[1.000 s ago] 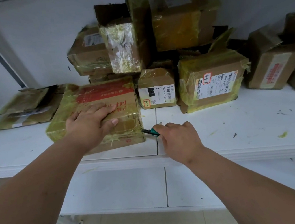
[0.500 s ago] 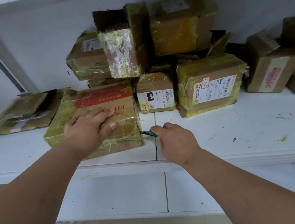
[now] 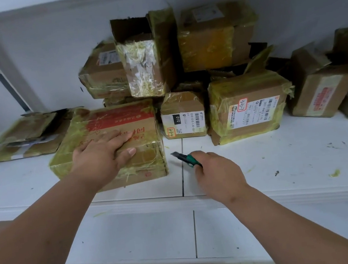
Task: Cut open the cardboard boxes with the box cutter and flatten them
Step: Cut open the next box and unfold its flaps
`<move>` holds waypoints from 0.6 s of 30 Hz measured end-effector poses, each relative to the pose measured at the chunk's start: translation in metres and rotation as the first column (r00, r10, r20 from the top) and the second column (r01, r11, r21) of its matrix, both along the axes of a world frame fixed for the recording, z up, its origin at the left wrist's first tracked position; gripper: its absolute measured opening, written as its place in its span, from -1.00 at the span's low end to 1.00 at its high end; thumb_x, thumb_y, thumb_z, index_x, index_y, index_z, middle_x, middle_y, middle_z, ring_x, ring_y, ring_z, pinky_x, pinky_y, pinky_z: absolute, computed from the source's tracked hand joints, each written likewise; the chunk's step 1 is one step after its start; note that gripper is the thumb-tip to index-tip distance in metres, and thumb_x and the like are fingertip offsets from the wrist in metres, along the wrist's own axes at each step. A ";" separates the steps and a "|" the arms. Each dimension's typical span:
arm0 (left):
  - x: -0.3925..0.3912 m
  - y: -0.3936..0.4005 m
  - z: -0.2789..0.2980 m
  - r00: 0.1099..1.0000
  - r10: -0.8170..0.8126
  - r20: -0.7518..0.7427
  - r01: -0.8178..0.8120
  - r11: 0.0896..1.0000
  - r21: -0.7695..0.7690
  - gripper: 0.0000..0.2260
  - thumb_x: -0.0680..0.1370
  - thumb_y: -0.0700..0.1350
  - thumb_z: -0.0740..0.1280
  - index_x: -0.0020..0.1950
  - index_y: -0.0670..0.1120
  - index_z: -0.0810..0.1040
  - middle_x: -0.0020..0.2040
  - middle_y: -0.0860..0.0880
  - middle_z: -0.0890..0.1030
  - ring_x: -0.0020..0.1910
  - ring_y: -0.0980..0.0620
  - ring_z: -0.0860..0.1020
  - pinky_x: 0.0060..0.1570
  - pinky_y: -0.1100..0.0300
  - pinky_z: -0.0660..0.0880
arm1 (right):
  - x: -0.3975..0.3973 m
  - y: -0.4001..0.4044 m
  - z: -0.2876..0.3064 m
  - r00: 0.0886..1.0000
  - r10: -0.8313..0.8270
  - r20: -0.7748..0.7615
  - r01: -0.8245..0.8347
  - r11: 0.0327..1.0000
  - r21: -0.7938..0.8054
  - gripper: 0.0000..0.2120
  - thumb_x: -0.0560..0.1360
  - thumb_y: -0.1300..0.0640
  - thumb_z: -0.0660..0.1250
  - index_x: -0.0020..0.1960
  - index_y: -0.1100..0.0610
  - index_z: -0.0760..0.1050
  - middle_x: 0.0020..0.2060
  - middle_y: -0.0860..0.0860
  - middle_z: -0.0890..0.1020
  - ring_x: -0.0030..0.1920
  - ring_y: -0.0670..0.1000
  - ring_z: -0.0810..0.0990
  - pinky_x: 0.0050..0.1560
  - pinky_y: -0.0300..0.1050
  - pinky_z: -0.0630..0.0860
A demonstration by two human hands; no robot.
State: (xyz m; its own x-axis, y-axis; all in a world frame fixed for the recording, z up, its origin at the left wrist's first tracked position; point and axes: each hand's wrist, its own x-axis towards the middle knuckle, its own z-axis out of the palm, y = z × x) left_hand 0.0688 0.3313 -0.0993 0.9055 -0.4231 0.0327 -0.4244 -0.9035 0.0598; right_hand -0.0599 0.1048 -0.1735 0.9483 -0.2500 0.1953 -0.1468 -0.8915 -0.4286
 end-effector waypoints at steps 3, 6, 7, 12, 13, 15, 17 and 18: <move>-0.006 -0.018 0.008 0.997 0.061 0.037 -0.064 0.996 0.067 -0.44 0.50 0.44 -0.06 0.50 0.38 0.13 0.53 0.17 0.22 0.48 -0.06 0.20 0.34 -0.16 0.20 | 0.007 0.012 0.004 0.995 -0.037 -0.096 0.060 0.966 0.251 -0.75 0.58 0.17 0.10 0.20 0.00 0.42 -0.17 0.02 0.55 -0.17 0.10 0.52 -0.25 -0.08 0.40; -0.013 -0.041 0.013 0.990 0.090 0.111 -0.102 0.989 0.107 -0.40 0.48 0.47 -0.06 0.50 0.34 0.20 0.45 0.05 0.33 0.36 -0.14 0.31 0.23 -0.12 0.34 | 0.013 0.013 0.007 0.974 -0.077 -0.214 0.172 0.864 0.473 -0.78 0.54 0.22 0.07 0.11 0.07 0.40 -0.18 0.06 0.57 -0.13 0.17 0.62 -0.11 0.03 0.58; -0.015 -0.046 0.014 0.987 0.090 0.134 -0.106 0.988 0.113 -0.40 0.48 0.47 -0.04 0.49 0.32 0.21 0.43 0.02 0.35 0.33 -0.15 0.33 0.22 -0.10 0.37 | 0.014 0.011 0.006 0.969 -0.082 -0.232 0.198 0.820 0.537 -0.77 0.53 0.23 0.06 0.11 0.08 0.41 -0.16 0.09 0.59 -0.12 0.19 0.65 -0.04 0.09 0.61; 0.003 -0.021 0.030 0.999 0.000 -0.051 -0.003 0.999 -0.052 -0.35 0.44 0.40 0.27 0.50 0.25 0.28 0.43 0.02 0.43 0.30 -0.11 0.45 0.21 0.05 0.44 | 0.008 0.017 0.007 0.974 -0.017 -0.228 0.210 0.464 0.861 -0.88 0.57 0.30 0.15 0.05 0.17 0.43 -0.26 0.13 0.59 -0.35 0.12 0.66 -0.05 0.10 0.67; 0.008 -0.007 0.035 0.988 -0.023 -0.150 0.003 0.991 -0.131 -0.33 0.40 0.38 0.33 0.48 0.25 0.31 0.43 0.03 0.44 0.30 -0.07 0.46 0.22 0.07 0.42 | 0.007 0.021 0.007 0.977 -0.017 -0.210 0.201 0.385 0.901 -0.88 0.57 0.31 0.16 0.05 0.20 0.43 -0.27 0.14 0.59 -0.37 0.13 0.65 -0.10 0.08 0.67; 0.014 0.018 0.037 0.960 -0.051 -0.276 -0.004 0.981 -0.195 -0.27 0.32 0.42 0.35 0.46 0.26 0.35 0.47 0.09 0.37 0.36 -0.03 0.41 0.34 0.04 0.36 | 0.006 0.027 0.006 0.981 -0.058 -0.185 0.194 0.322 0.927 -0.87 0.55 0.31 0.16 0.07 0.22 0.43 -0.28 0.14 0.59 -0.41 0.11 0.64 -0.26 -0.04 0.63; 0.015 0.032 0.028 0.953 -0.053 -0.297 0.000 0.984 -0.176 -0.20 0.27 0.57 0.26 0.45 0.30 0.32 0.53 0.18 0.25 0.48 0.01 0.26 0.47 -0.03 0.20 | 0.005 0.036 0.005 0.981 -0.107 -0.162 0.189 0.330 0.925 -0.84 0.55 0.30 0.14 0.08 0.19 0.44 -0.28 0.13 0.59 -0.44 0.07 0.63 -0.39 -0.16 0.56; 0.016 0.034 0.022 0.959 -0.056 -0.278 0.008 0.985 -0.170 -0.17 0.24 0.59 0.19 0.46 0.31 0.30 0.54 0.20 0.20 0.52 0.04 0.18 0.51 -0.08 0.13 | 0.005 0.041 0.005 0.981 -0.126 -0.145 0.179 0.328 0.928 -0.83 0.55 0.29 0.14 0.08 0.16 0.44 -0.27 0.13 0.58 -0.45 0.05 0.62 -0.42 -0.19 0.53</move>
State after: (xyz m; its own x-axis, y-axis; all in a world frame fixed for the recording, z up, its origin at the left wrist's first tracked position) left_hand 0.0853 0.3657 -0.0769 0.8740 -0.4624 -0.1491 -0.3974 -0.8569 0.3283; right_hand -0.0552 0.1456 -0.1688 0.8725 -0.3844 -0.3017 -0.2737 0.1272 -0.9534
